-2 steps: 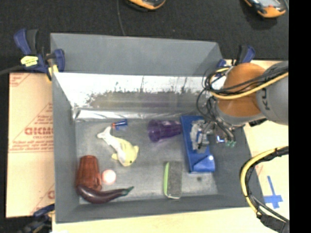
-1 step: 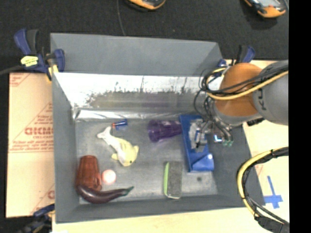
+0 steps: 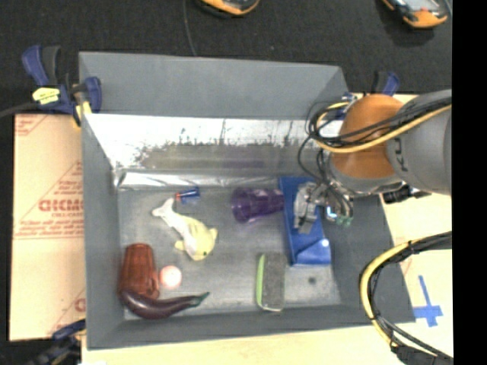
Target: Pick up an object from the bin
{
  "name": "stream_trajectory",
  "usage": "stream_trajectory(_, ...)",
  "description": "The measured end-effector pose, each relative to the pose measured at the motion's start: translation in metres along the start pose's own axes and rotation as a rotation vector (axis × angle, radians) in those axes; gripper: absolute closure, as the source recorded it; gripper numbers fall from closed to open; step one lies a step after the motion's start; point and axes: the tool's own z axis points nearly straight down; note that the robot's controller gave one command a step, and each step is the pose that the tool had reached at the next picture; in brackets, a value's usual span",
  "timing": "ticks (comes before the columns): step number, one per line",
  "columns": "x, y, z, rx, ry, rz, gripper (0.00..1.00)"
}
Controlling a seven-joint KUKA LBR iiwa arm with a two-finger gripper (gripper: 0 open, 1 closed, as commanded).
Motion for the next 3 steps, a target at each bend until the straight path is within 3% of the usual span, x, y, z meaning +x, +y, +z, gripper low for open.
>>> stream_trajectory(1,0.010,0.018,-0.018,-0.001,-0.005,-0.012,1.00)
stream_trajectory(2,0.011,0.033,-0.039,-0.001,-0.005,-0.177,1.00)
stream_trajectory(3,0.006,0.075,-0.071,-0.003,-0.006,0.004,1.00)
